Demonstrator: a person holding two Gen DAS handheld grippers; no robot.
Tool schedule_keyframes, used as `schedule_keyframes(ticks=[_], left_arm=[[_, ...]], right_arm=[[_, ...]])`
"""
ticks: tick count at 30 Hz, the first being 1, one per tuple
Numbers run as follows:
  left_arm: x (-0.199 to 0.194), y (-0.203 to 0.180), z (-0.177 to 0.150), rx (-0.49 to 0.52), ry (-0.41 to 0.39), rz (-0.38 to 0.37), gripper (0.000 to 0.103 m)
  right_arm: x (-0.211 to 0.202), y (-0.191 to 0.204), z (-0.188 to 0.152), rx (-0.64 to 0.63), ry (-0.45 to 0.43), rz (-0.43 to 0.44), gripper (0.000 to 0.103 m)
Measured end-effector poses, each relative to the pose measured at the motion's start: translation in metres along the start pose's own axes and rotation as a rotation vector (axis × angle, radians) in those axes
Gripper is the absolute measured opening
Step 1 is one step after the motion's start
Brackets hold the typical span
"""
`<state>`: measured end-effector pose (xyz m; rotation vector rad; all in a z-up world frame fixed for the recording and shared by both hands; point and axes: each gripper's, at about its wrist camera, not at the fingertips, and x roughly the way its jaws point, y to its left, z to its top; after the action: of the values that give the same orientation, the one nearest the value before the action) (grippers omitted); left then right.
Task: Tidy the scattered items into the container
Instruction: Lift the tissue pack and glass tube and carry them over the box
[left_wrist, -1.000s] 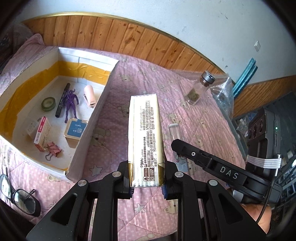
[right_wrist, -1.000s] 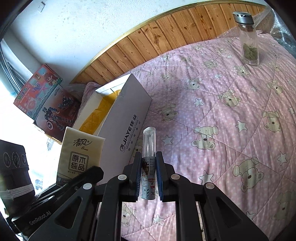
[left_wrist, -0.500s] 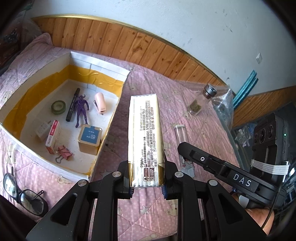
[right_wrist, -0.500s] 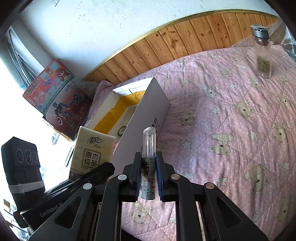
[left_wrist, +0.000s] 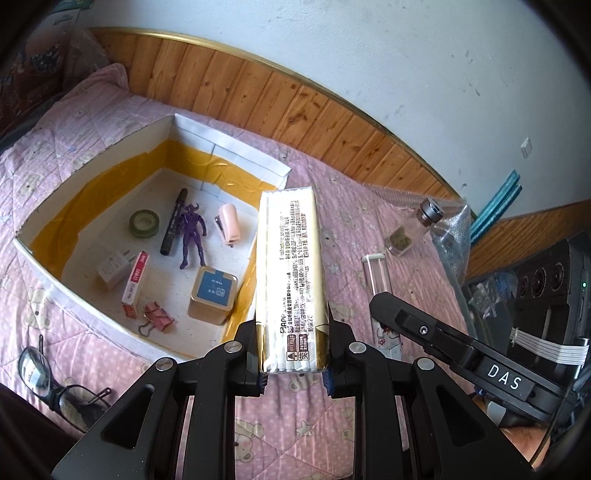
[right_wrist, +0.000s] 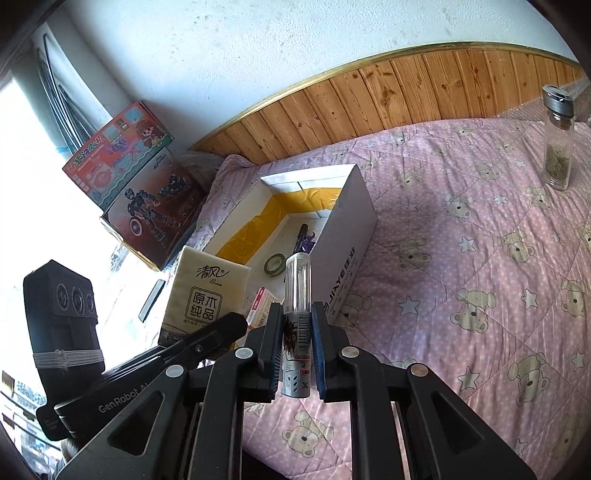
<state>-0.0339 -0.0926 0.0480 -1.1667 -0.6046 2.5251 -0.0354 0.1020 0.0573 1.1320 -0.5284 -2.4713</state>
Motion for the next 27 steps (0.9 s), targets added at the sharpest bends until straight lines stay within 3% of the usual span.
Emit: schedule_keyframes(ticks=[14, 27], left_arm=[[-0.008, 0.036, 0.016, -0.033, -0.032, 0.026, 0.022], [-0.012, 0.059, 0.052, -0.004, -0.065, 0.063, 0.022]], right_arm=[[0.022, 0.04, 0.021, -0.087, 0.015, 0.026, 0.016], [0.046, 0.059, 0.043, -0.143, 0.034, 0.025, 0.016]])
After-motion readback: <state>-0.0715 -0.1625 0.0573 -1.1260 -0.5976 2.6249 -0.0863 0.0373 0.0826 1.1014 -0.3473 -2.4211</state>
